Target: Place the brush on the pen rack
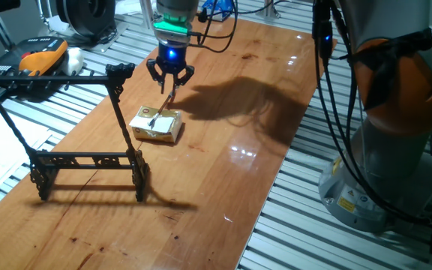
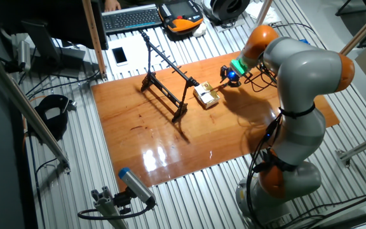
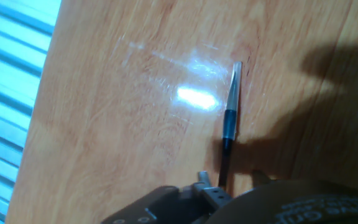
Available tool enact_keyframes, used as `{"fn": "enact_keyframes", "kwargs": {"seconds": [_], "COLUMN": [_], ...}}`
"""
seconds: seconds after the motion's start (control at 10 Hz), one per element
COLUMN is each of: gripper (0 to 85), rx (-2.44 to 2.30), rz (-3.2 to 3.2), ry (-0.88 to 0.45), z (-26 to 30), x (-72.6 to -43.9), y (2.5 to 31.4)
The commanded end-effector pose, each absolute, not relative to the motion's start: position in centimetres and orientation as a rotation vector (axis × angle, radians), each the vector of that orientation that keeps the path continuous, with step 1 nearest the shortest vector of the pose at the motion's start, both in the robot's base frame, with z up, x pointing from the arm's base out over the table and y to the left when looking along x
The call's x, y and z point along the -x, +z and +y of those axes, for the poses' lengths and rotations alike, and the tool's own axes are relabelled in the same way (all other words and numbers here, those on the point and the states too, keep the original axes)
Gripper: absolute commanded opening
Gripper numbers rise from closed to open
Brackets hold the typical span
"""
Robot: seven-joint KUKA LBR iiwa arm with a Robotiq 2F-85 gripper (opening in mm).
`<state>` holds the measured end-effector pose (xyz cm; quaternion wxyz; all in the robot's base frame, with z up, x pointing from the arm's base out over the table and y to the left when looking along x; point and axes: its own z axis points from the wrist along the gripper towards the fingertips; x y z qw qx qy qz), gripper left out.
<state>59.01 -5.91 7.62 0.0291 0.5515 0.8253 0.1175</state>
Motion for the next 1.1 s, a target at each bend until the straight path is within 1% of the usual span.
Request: {"fn": "enact_keyframes", "kwargs": {"seconds": [0.0, 0.2, 0.3, 0.8, 0.9, 1.0], "gripper": [51.0, 51.0, 34.0, 34.0, 51.0, 51.0], "rx": [-1.731, -1.792, -1.820, -1.829, -1.834, -1.852], "rz": [2.515, 2.468, 2.472, 2.484, 2.480, 2.486], "ry": [0.335, 0.340, 0.379, 0.397, 0.395, 0.413], "z": [-5.6, -4.9, -5.1, -5.2, -5.2, -5.2], "x": [-59.1, -59.1, -59.1, -59.5, -59.5, -59.6], "y": [7.4, 7.1, 7.1, 6.4, 6.3, 6.2]}}
